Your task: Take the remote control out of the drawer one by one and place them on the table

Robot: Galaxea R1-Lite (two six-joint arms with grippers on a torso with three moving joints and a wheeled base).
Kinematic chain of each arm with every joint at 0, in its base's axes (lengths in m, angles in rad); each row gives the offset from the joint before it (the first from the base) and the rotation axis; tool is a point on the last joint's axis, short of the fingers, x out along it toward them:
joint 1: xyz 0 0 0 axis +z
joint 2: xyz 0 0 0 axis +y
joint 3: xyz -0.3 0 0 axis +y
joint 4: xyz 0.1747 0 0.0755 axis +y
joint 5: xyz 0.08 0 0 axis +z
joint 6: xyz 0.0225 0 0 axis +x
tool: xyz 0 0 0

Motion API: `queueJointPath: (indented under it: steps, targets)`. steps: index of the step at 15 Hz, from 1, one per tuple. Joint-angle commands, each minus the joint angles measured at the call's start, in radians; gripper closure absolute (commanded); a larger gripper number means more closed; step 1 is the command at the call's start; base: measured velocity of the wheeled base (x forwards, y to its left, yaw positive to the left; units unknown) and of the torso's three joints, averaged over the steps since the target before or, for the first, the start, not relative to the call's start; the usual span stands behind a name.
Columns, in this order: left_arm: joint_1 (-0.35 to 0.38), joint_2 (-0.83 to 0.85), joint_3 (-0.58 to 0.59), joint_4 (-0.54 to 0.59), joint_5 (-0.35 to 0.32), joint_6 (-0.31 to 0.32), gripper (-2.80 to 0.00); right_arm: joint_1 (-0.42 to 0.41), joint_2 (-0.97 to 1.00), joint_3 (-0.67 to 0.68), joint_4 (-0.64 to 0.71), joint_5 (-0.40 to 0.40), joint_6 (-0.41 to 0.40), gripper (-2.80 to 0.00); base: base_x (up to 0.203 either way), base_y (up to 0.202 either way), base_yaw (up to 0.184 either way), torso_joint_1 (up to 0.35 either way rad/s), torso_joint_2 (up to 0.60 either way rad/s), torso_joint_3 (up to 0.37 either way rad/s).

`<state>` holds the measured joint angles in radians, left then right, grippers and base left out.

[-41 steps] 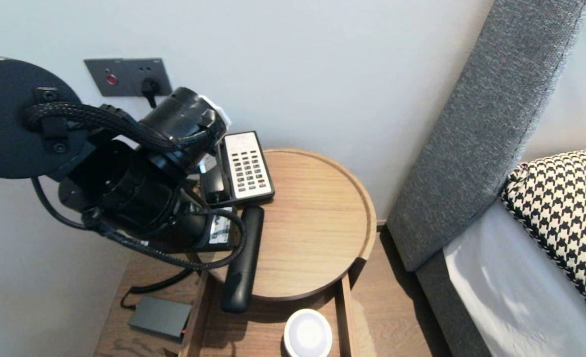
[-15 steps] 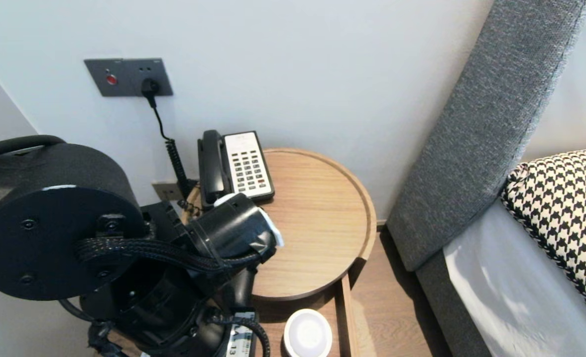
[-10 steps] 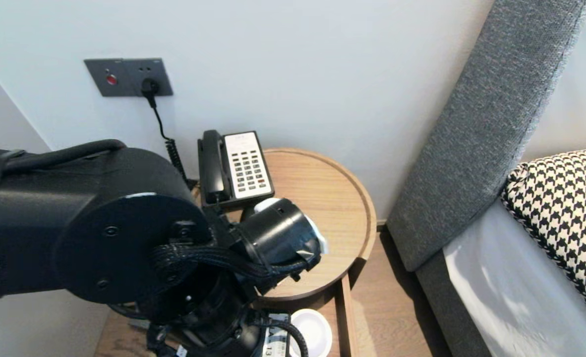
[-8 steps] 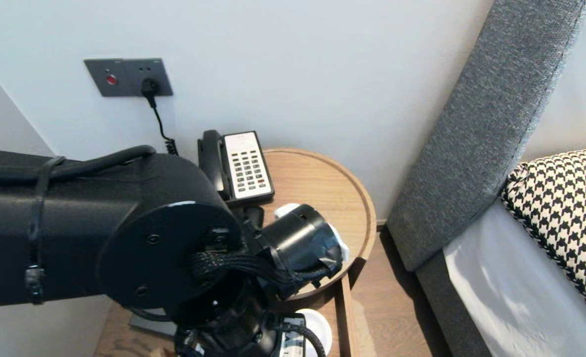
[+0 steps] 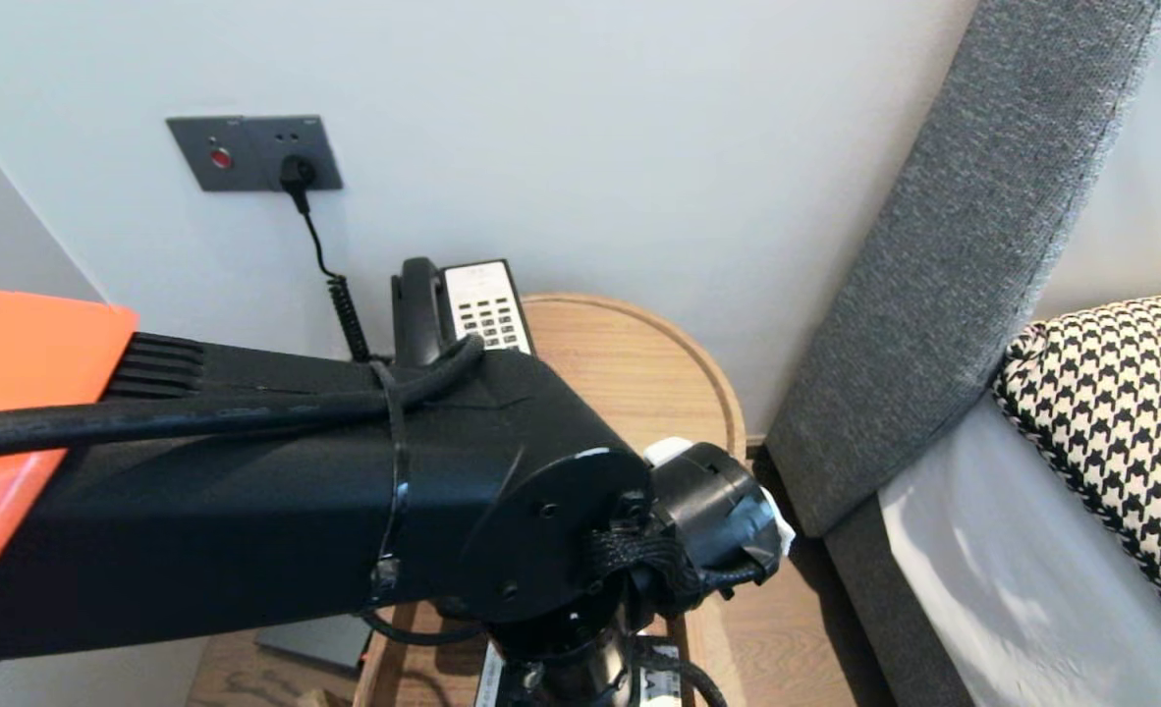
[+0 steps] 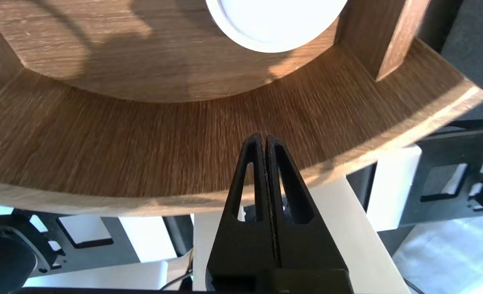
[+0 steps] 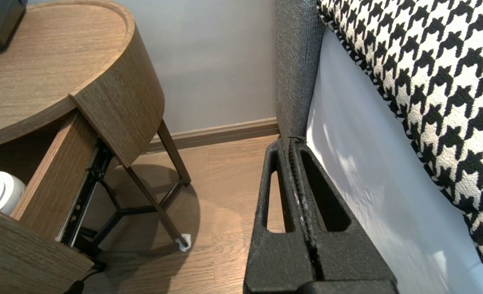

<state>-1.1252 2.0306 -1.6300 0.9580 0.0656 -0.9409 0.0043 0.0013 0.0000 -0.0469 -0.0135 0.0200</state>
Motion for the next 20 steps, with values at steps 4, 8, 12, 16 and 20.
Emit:
queueJointPath:
  steps: [4,8,12,16,20]
  targets:
    - [-0.005,0.035,-0.010,0.018,0.033,-0.018,-2.80,0.000,0.000,0.025,-0.001,0.000,0.000,0.00,0.000,0.000,0.000,0.000,0.00,0.000]
    - [-0.005,0.037,0.001,0.018,0.034,-0.039,-2.80,0.000,0.000,0.025,-0.001,0.000,0.000,0.00,0.000,0.000,0.000,0.000,0.00,0.000]
    - [-0.004,0.052,0.002,0.016,0.083,-0.043,-2.80,0.000,0.000,0.025,-0.001,0.000,0.000,0.00,0.000,0.000,0.000,0.000,0.00,0.000]
    - [-0.005,0.069,-0.019,0.010,0.086,-0.045,-2.80,0.000,0.000,0.025,-0.001,0.000,0.001,0.00,0.000,0.000,0.000,0.000,0.00,0.000]
    - [-0.004,0.086,-0.048,0.011,0.088,-0.049,-2.80,0.000,0.000,0.025,-0.001,0.000,0.000,0.00,0.000,0.000,0.000,0.000,0.00,0.000]
